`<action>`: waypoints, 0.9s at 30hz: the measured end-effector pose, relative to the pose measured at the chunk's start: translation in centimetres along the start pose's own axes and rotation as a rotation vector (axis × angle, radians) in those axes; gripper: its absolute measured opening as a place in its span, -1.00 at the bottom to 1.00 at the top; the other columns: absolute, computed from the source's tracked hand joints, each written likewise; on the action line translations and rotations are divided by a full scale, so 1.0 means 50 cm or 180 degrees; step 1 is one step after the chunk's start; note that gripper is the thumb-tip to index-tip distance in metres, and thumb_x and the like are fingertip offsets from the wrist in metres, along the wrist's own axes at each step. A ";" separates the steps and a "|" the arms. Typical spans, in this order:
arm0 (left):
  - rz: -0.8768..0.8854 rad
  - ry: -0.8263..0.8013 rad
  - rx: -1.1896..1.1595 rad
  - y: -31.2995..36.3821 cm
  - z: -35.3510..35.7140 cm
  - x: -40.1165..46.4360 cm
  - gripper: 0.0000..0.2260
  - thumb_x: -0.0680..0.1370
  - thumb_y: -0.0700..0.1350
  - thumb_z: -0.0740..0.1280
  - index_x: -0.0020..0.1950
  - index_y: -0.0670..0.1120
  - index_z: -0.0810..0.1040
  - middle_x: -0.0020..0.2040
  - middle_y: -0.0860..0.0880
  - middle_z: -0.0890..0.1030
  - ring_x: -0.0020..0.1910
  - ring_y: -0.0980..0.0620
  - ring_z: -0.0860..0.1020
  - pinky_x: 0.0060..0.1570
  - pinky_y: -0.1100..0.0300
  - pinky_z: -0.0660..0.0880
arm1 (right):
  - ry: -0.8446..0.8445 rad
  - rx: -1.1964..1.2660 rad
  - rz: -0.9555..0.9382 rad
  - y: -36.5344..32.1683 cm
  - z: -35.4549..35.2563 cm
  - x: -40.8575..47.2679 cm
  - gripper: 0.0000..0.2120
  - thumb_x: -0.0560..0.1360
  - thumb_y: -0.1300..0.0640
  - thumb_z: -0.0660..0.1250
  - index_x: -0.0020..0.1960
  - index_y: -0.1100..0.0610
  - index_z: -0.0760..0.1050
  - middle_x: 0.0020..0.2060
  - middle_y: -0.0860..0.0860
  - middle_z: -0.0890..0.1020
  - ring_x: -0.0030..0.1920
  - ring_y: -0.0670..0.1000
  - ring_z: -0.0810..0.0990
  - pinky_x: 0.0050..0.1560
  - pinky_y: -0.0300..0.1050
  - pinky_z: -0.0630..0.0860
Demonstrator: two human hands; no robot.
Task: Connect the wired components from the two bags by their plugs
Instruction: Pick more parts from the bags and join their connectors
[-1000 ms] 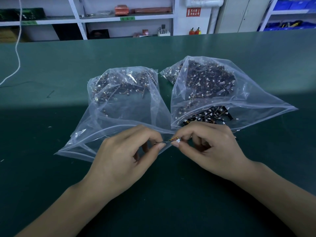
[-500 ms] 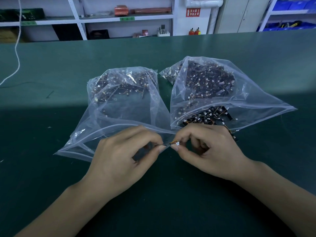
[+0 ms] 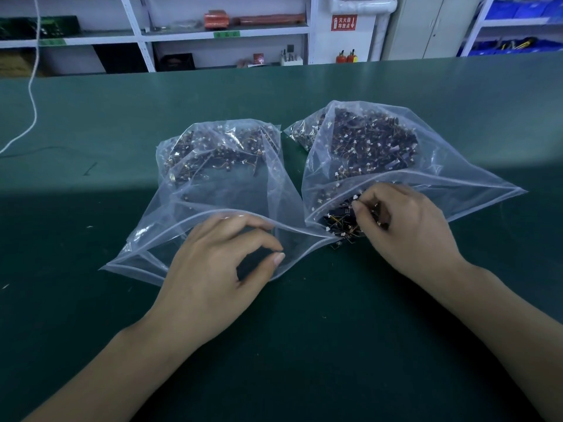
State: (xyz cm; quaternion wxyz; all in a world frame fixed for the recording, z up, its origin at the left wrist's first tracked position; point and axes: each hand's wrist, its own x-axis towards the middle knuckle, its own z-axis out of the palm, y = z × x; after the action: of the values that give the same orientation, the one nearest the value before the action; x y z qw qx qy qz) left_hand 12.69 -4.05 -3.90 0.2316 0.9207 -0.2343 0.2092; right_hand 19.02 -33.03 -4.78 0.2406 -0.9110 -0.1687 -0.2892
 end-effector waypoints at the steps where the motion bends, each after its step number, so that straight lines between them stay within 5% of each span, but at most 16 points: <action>1: -0.0022 -0.0015 -0.0005 -0.001 0.001 0.000 -0.91 0.63 0.09 0.40 0.08 0.20 0.69 0.23 0.32 0.58 0.28 0.17 0.53 0.33 0.18 0.39 | -0.0002 -0.0041 -0.0012 0.004 0.001 0.003 -0.83 0.63 0.06 0.39 -0.12 0.06 0.54 -0.31 -0.25 0.43 -0.21 -0.12 0.38 -0.15 -0.12 0.32; 4: -0.0088 -0.0037 0.0007 -0.001 0.002 0.000 -0.92 0.62 0.10 0.39 0.07 0.22 0.68 0.22 0.34 0.55 0.27 0.16 0.53 0.32 0.15 0.38 | 0.0011 -0.0128 0.0006 0.015 0.000 0.008 -0.83 0.64 0.06 0.40 -0.11 0.07 0.56 -0.30 -0.11 0.50 -0.17 0.02 0.48 -0.07 -0.01 0.44; 8: -0.0240 -0.0122 0.0071 0.001 0.000 0.001 -0.90 0.65 0.12 0.40 0.11 0.19 0.68 0.14 0.29 0.58 0.19 0.12 0.55 0.27 0.04 0.45 | 0.0021 -0.0194 0.0361 0.023 -0.001 0.007 -0.88 0.60 0.03 0.45 -0.03 0.03 0.55 -0.45 -0.11 0.41 -0.39 -0.03 0.44 -0.25 -0.07 0.36; 12: -0.0709 -0.0496 0.0325 0.001 0.000 0.002 -0.63 0.68 0.30 0.15 0.20 0.14 0.64 0.03 0.21 0.64 0.10 0.12 0.55 0.16 0.05 0.48 | -0.0111 -0.0113 0.0545 0.007 0.005 0.005 -0.88 0.59 0.07 0.43 -0.02 -0.02 0.48 -0.46 -0.09 0.43 -0.41 -0.13 0.43 -0.31 -0.07 0.44; 15: -0.1066 -0.0920 0.0341 -0.010 0.002 0.003 -0.52 0.71 0.31 -0.04 0.34 0.15 0.55 0.30 0.16 0.61 0.39 0.05 0.48 0.44 0.03 0.37 | -0.0098 -0.0010 0.0580 -0.011 0.010 0.004 -0.88 0.55 0.04 0.38 -0.11 -0.02 0.46 -0.48 -0.10 0.44 -0.43 -0.14 0.44 -0.31 -0.13 0.36; 17: -0.1144 -0.1031 0.0084 -0.022 0.002 0.009 -0.52 0.70 0.28 -0.03 0.56 0.23 0.39 0.61 0.21 0.35 0.66 0.14 0.17 0.64 0.15 0.07 | -0.0063 0.0042 0.0546 -0.021 0.016 0.003 -0.81 0.57 0.01 0.33 -0.20 0.03 0.48 -0.49 -0.10 0.43 -0.45 -0.12 0.43 -0.31 -0.14 0.28; 20: -0.1301 -0.1207 -0.0086 -0.039 0.007 0.028 -0.46 0.71 0.28 0.03 0.71 0.27 0.11 0.70 0.30 -0.10 0.62 0.36 -0.26 0.54 0.21 -0.25 | -0.0053 0.0045 0.0350 -0.034 0.024 0.004 -0.65 0.59 -0.04 0.25 -0.32 0.10 0.40 -0.54 -0.05 0.37 -0.50 0.04 0.39 -0.36 -0.11 0.27; 27: -0.1485 -0.1517 0.0982 -0.086 0.051 0.113 -0.34 0.76 0.24 -0.01 0.75 0.01 -0.19 0.72 0.00 -0.31 0.71 -0.01 -0.28 0.48 0.07 -0.34 | -0.0095 0.0209 0.0168 -0.034 0.026 0.009 -0.44 0.75 -0.05 0.18 -0.39 0.11 0.22 -0.58 -0.01 0.25 -0.52 0.10 0.31 -0.42 -0.08 0.27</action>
State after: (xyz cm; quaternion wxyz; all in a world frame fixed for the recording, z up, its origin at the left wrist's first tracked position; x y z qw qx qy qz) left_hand 20.20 -3.90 -4.57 0.0705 0.9963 -0.0312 -0.0368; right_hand 19.20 -30.85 -4.86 0.2754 -0.9110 -0.1575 -0.2634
